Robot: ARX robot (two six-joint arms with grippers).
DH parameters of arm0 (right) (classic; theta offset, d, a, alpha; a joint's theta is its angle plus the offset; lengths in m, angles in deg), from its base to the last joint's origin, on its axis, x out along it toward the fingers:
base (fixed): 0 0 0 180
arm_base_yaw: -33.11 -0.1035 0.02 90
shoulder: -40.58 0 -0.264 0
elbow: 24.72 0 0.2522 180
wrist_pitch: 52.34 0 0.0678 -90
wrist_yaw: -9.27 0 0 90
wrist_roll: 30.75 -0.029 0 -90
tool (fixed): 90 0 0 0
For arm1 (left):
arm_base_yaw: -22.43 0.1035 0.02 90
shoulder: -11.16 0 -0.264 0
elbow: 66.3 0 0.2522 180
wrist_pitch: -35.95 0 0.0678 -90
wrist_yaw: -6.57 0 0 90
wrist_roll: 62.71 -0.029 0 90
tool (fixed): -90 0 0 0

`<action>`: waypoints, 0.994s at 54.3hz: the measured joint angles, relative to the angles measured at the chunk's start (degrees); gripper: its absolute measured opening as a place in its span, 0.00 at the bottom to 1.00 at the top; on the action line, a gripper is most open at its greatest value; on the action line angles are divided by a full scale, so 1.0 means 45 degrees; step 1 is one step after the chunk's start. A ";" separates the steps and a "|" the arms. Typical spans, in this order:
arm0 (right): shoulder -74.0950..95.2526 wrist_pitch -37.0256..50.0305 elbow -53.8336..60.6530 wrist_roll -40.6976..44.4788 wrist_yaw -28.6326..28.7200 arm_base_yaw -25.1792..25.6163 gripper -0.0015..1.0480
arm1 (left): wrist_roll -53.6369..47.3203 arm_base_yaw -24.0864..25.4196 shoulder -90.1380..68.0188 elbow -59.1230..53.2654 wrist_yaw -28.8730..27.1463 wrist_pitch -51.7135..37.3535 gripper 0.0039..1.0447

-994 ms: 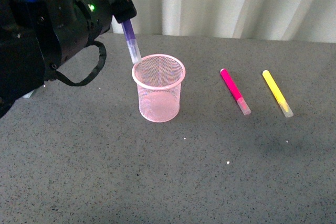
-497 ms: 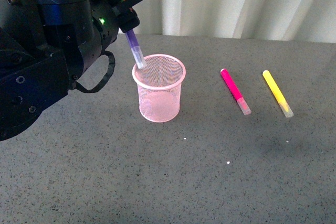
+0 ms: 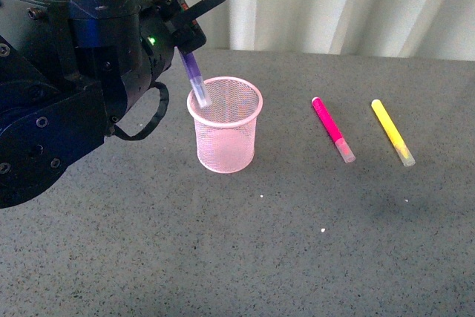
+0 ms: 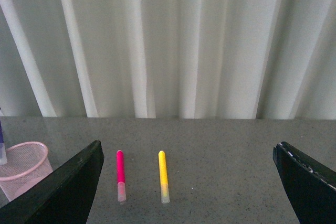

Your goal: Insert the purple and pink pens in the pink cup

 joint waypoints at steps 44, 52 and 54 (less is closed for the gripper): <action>0.0000 0.0000 0.0000 0.0000 0.0000 0.0000 0.93 | -0.0083 0.0520 0.1472 -0.0665 0.1588 0.0787 0.94; 0.0000 0.0000 0.0000 0.0000 0.0000 0.0000 0.93 | -0.1117 0.1112 0.3434 -0.1885 0.4138 0.2637 0.94; 0.0000 0.0000 0.0000 0.0000 0.0000 0.0000 0.93 | -0.1428 0.1326 0.4090 -0.2361 0.4794 0.3181 0.94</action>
